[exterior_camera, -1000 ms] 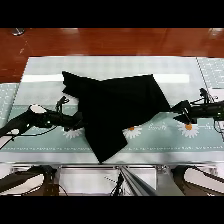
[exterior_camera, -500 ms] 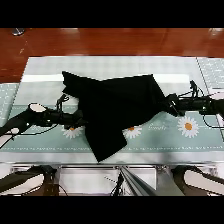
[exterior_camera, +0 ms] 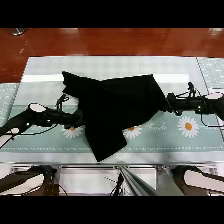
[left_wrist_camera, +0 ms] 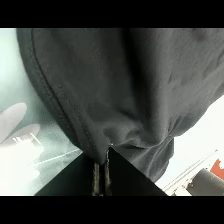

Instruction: Fold the shirts.

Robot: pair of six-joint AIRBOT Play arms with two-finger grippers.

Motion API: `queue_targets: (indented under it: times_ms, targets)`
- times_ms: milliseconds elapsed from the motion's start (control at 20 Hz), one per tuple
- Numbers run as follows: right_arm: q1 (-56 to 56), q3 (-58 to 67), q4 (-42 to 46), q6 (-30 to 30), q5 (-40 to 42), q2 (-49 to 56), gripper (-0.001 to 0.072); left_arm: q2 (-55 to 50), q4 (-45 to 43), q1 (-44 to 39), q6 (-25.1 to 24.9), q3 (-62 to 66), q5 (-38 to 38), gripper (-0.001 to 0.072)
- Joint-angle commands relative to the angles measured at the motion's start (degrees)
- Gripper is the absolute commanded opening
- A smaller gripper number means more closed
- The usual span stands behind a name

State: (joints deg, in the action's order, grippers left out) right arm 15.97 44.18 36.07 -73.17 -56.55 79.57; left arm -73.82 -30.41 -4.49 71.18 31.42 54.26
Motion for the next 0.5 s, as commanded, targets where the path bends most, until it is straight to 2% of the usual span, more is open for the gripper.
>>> queue_targets:
  times_ms: [0,100,200,350,450]
  targets:
    - [-0.07,5.16,-1.27,2.84,-5.33,0.22,0.0023,0.28,0.04,1.33,-0.11,2.62,1.73,0.0027]
    - [-0.07,16.28,-1.22,1.92,-11.15,-0.55,0.0023,2.25,0.15,3.63,-0.22,9.7,4.87,0.0027]
    - [-0.09,30.97,-1.2,-2.03,-13.16,-1.92,0.0022,5.7,2.84,5.92,-0.17,20.72,5.75,0.0026]
    - [-0.07,56.15,0.0,-7.41,-14.58,-2.19,0.0022,9.46,4.74,9.2,0.04,42.71,5.29,0.0026]
    - [-0.07,71.41,1.81,-9.22,-17.73,-2.58,0.0022,10.78,4.46,12.04,2.36,56.59,5.33,0.0026]
